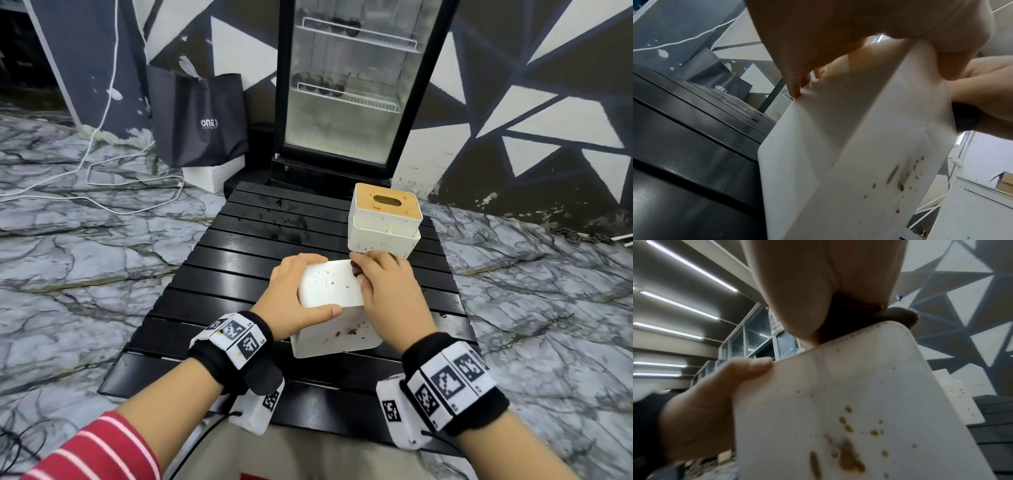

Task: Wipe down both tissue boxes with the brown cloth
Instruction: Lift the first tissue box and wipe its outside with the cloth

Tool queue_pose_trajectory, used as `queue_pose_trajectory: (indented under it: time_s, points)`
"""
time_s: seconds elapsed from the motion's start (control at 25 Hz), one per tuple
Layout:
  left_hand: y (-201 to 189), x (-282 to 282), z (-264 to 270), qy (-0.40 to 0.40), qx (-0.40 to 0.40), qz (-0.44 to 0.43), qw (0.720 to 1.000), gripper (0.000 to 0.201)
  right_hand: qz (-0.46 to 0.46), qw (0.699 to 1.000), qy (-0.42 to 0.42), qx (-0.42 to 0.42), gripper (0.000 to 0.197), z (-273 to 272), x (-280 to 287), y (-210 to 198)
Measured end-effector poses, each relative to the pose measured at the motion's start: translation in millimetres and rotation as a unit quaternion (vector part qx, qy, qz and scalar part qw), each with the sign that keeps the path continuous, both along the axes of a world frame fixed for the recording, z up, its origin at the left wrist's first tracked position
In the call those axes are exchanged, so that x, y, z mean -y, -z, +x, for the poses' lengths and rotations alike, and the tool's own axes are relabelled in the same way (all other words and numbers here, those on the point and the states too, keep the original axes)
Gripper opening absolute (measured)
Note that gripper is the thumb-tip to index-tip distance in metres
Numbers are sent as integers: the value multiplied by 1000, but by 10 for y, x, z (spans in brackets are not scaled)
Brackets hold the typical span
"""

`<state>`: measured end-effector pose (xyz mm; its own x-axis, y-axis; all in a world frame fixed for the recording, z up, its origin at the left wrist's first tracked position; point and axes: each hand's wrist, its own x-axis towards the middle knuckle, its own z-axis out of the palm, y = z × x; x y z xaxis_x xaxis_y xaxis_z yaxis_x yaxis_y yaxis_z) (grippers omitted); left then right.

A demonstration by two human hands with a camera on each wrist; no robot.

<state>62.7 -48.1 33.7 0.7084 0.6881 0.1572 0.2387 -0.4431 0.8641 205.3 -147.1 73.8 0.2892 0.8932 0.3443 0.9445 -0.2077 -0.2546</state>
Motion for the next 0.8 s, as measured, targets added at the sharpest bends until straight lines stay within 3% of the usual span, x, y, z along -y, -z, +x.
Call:
queue_pose_trajectory:
  time_s: [0.12, 0.36, 0.56, 0.72, 0.8]
  points:
    - [11, 3, -7, 2, 1, 0, 1000, 65, 18, 998, -59, 17, 36, -41, 143, 55]
    - [56, 33, 26, -10, 3, 11, 1000, 69, 19, 999, -28, -26, 35, -11, 6, 9]
    - [76, 31, 24, -19, 0, 23, 1000, 76, 23, 996, -81, -29, 44, -127, 88, 57]
    - [31, 62, 0, -10, -30, 48, 998, 83, 47, 998, -14, -48, 41, 28, 198, 90]
    - [52, 100, -42, 9, -35, 60, 998, 77, 32, 995, 15, -88, 34, 156, 153, 88]
